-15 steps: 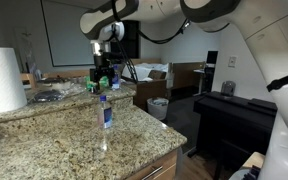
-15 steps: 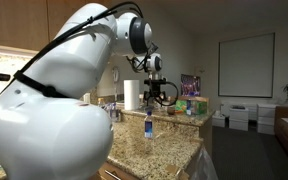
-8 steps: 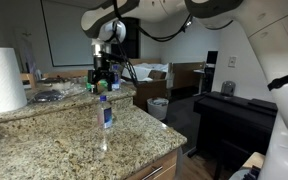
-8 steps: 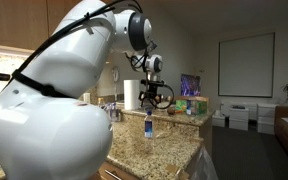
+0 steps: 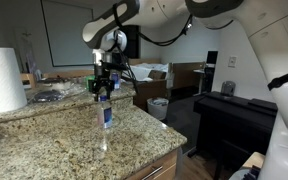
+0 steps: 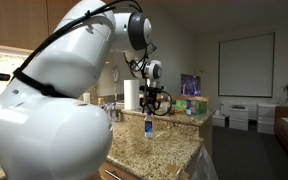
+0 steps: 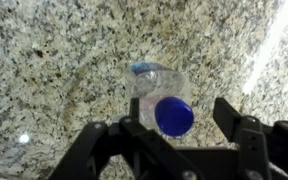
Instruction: Put the bottles on the counter in the plastic on the side of the counter
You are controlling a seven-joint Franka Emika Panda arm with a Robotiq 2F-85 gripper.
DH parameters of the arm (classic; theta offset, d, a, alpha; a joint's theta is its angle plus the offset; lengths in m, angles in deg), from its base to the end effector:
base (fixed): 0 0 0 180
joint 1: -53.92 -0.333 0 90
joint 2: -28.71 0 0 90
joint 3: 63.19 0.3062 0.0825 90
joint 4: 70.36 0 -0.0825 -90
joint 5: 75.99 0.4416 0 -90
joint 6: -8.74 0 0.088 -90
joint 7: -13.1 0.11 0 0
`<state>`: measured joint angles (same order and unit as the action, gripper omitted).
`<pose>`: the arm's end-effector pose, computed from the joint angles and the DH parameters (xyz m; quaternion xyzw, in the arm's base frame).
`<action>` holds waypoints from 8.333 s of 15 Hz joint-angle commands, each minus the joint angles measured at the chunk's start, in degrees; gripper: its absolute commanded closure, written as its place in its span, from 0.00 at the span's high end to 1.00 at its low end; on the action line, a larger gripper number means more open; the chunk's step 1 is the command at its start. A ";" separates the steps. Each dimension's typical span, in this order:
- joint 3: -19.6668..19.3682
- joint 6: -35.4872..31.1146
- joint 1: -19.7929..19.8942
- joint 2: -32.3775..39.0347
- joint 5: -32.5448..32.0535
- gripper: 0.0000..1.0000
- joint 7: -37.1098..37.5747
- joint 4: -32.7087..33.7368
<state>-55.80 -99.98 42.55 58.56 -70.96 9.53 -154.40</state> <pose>0.7017 0.2317 0.3400 -0.9817 -0.1704 0.0524 0.0669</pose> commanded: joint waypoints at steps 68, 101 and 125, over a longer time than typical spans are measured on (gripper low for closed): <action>-7.31 -7.23 32.29 3.77 24.02 0.08 -24.53 -17.17; -7.72 -7.83 26.69 -8.27 17.03 1.00 -23.56 -20.06; 0.66 -2.11 4.93 -47.35 -0.92 1.00 10.84 -46.38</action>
<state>-55.07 -102.21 47.57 11.14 -71.85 20.32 -200.93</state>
